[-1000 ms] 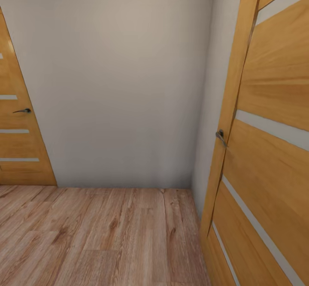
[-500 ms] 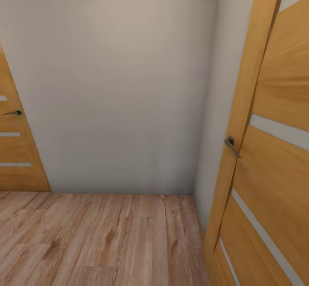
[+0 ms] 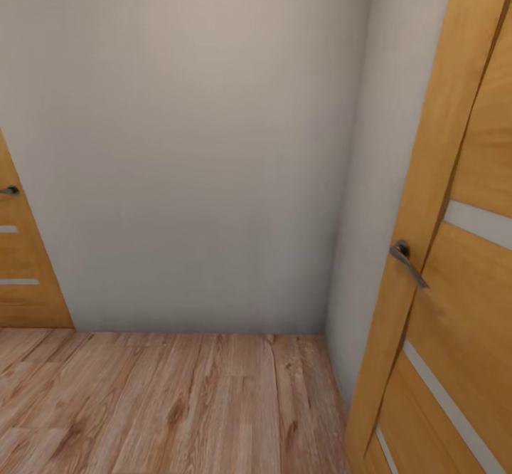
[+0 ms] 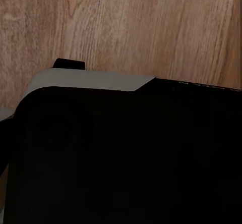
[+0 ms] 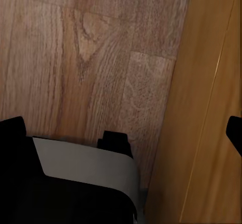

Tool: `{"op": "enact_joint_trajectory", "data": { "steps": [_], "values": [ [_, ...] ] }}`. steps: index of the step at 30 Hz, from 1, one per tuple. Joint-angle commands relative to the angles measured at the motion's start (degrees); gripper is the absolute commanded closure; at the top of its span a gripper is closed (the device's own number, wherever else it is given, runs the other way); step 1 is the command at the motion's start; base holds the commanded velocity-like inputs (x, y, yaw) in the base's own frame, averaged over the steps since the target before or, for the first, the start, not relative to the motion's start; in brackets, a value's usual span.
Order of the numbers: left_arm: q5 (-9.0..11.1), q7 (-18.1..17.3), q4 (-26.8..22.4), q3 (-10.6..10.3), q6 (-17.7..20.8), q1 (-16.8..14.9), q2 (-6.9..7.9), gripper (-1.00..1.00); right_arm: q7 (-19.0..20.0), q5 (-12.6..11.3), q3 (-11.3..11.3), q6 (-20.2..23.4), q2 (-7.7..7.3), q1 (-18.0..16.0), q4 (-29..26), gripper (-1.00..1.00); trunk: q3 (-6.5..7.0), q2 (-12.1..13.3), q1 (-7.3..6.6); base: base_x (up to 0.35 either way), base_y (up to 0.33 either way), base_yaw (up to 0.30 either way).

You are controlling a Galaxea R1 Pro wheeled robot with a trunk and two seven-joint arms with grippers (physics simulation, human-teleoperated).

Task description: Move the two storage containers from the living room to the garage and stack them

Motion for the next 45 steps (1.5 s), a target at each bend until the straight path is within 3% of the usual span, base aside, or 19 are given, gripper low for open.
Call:
{"op": "enact_joint_trajectory", "data": {
  "steps": [1, 13, 29, 45],
  "values": [
    [0.43, -0.10, 0.01, 0.08, -0.13, 0.01, -0.04, -1.00, -0.06, -0.49, 0.48, -0.28, 0.06, -0.06, 0.17, -1.00, -0.06, -0.03, 0.01, 0.053, 0.000, 0.000],
    [0.43, -0.10, 0.01, 0.11, -0.13, 0.00, -0.07, -1.00, -0.06, -0.49, 0.48, -0.33, 0.05, -0.06, 0.17, -1.00, -0.06, -0.03, 0.01, 0.012, 0.000, 0.005],
    [0.43, -0.10, 0.01, 0.07, -0.13, 0.01, -0.07, -1.00, -0.06, -0.46, 0.48, -0.44, 0.05, -0.06, 0.17, -1.00, -0.06, -0.03, 0.01, 0.003, 0.000, 0.132],
    [0.42, -0.11, 0.01, 0.01, -0.15, -0.02, 0.01, -1.00, -0.06, -0.49, 0.48, -0.34, 0.05, -0.06, 0.17, -1.00, -0.06, -0.03, 0.01, 0.229, 0.000, 0.001]
  ]
}}
